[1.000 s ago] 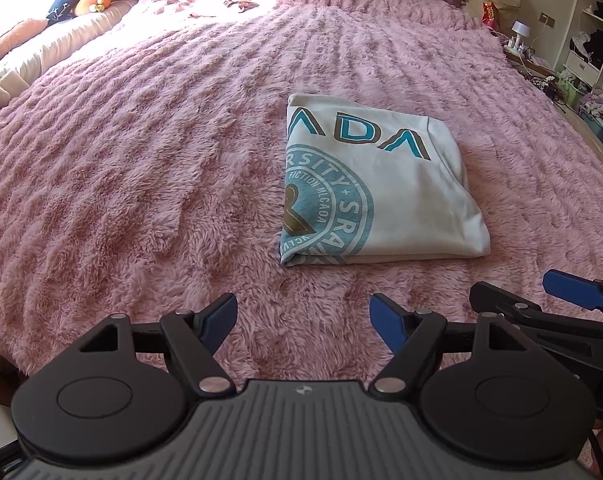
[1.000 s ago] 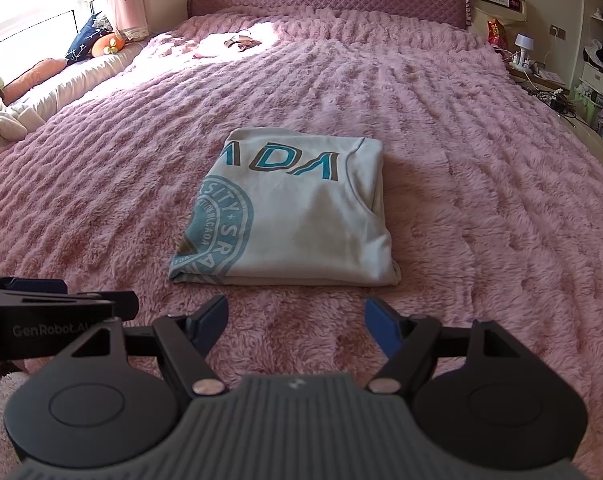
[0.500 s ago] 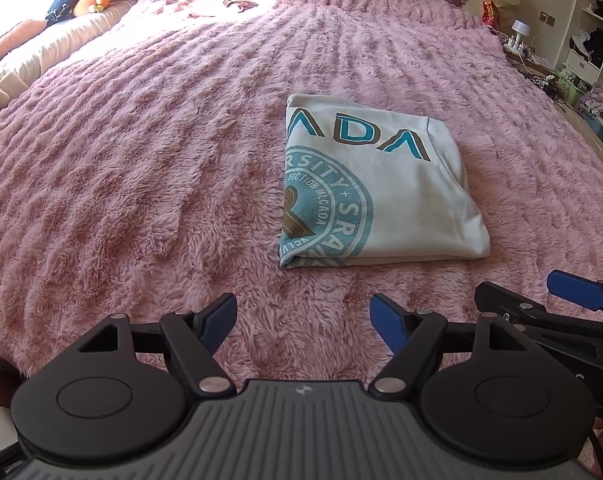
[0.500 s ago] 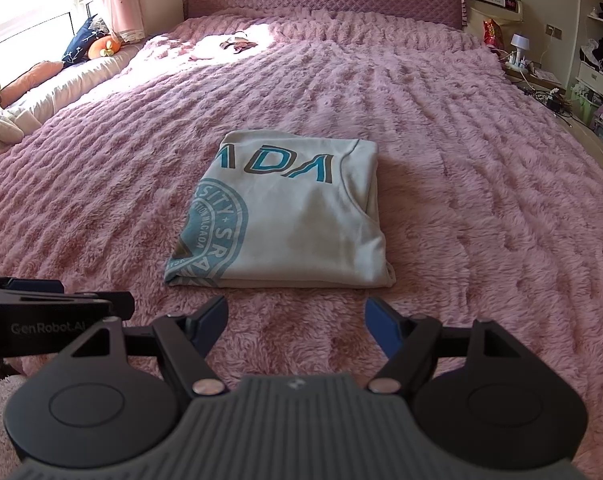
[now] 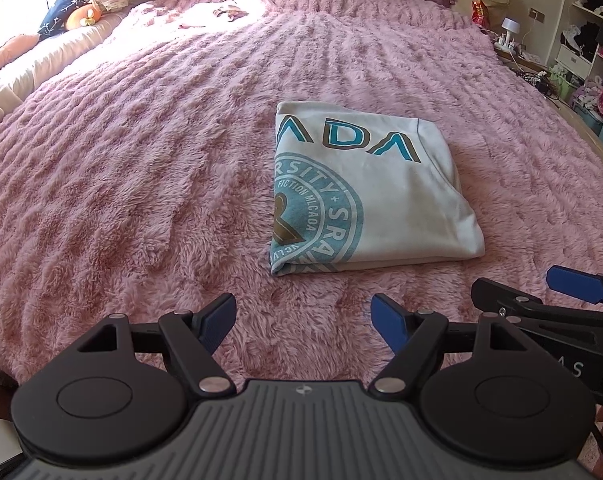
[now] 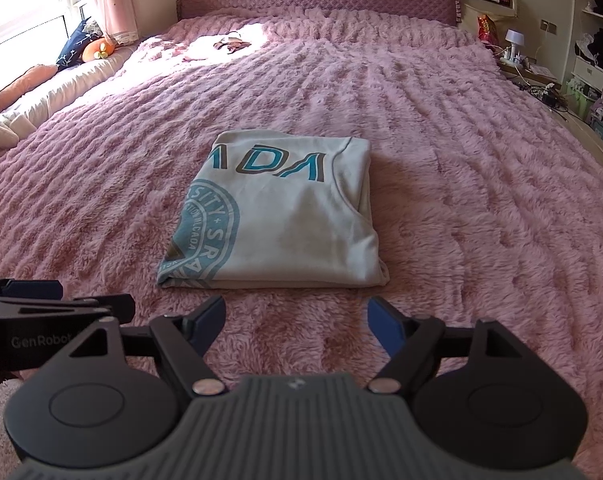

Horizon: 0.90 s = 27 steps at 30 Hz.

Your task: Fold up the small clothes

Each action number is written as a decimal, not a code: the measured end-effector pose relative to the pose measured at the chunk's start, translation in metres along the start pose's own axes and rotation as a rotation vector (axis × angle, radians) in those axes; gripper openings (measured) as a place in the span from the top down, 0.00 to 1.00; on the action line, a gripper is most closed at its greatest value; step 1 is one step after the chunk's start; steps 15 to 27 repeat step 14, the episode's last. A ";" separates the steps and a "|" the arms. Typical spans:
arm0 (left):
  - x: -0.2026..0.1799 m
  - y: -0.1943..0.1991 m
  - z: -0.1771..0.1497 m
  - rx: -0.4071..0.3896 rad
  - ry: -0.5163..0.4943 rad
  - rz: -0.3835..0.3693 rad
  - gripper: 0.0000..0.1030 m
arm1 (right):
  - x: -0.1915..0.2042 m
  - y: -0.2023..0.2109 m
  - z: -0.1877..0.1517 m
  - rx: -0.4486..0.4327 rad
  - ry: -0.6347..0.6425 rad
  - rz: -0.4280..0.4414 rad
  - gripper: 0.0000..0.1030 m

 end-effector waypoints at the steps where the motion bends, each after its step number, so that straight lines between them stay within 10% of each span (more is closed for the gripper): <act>1: 0.000 0.000 0.000 -0.005 -0.002 -0.004 0.13 | 0.000 0.000 0.000 0.001 -0.001 0.000 0.28; 27: 0.001 -0.004 0.001 0.005 0.001 0.010 0.13 | -0.001 -0.002 0.000 0.008 -0.010 0.002 0.28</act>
Point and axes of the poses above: each gripper's, at about its wrist camera, not at the fingertips, and y roughly against the way its jaws point, x to its left, z to its top, the point moved 4 cm from there along -y, roughly the way its jaws point, and after that the axes turned 13 degrees about y, right-handed, at the moved point
